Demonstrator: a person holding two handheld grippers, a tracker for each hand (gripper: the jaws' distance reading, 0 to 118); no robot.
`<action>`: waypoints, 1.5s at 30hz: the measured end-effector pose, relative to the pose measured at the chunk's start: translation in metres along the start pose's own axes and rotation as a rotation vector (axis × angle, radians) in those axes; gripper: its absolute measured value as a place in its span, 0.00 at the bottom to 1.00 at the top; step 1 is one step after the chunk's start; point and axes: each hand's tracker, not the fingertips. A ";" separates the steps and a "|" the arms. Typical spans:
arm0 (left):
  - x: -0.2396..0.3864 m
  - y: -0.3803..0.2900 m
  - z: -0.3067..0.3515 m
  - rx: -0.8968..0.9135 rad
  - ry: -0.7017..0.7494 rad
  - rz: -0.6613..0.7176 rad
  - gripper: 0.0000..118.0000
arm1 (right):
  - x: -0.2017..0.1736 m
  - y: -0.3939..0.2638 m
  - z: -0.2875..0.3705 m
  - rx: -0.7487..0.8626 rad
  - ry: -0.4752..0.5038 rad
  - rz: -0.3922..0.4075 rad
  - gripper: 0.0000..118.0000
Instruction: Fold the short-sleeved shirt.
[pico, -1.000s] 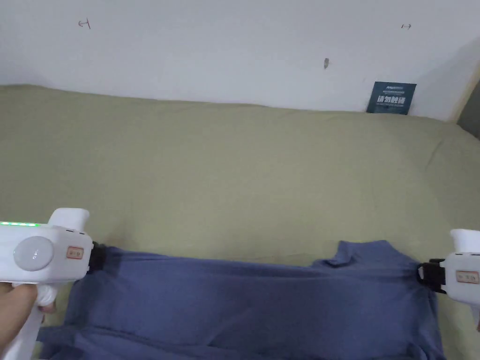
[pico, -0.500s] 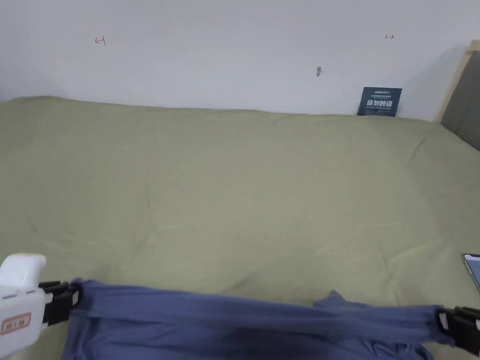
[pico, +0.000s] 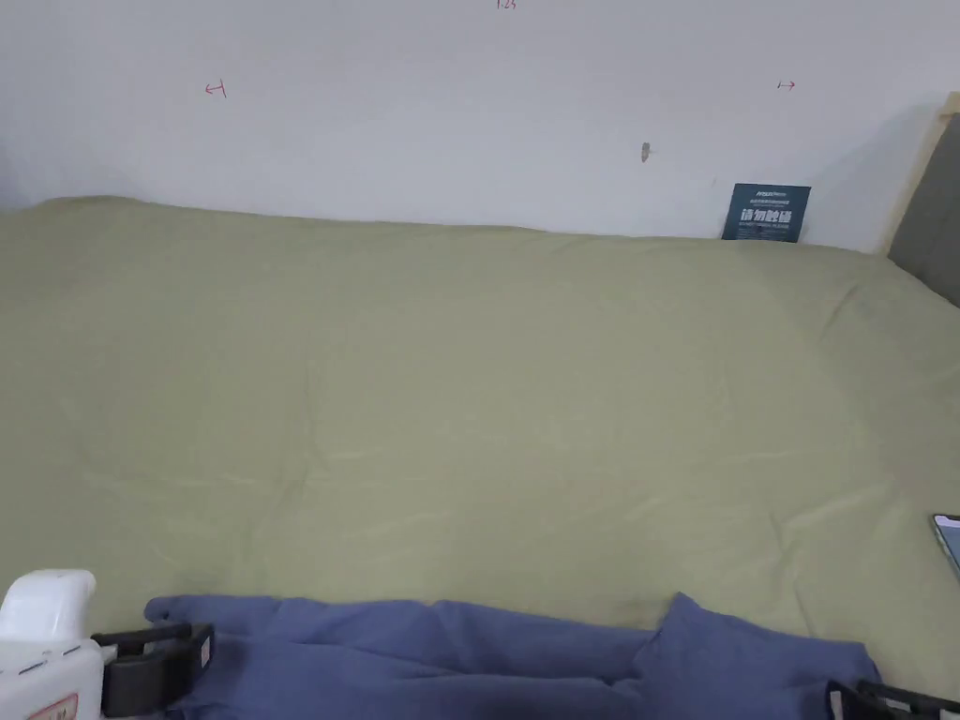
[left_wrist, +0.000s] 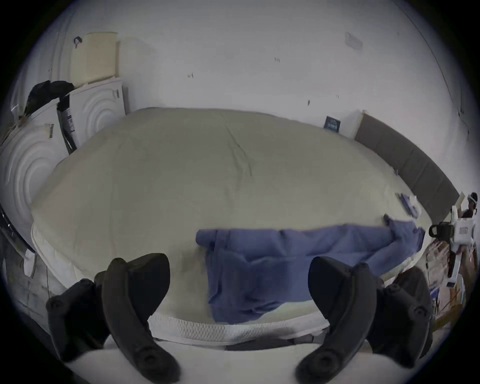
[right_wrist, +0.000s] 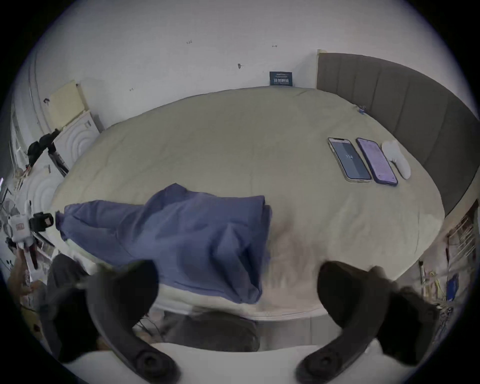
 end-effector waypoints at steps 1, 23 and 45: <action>0.006 0.006 0.008 0.019 0.003 0.007 0.94 | -0.009 -0.003 0.014 0.050 -0.004 0.012 0.94; -0.051 0.033 -0.001 -0.154 -0.087 0.258 0.00 | -0.136 -0.003 0.069 0.501 -0.117 0.114 0.00; -0.087 0.017 -0.124 -0.547 -0.569 0.492 0.08 | -0.125 -0.009 0.058 0.412 -0.181 0.034 0.00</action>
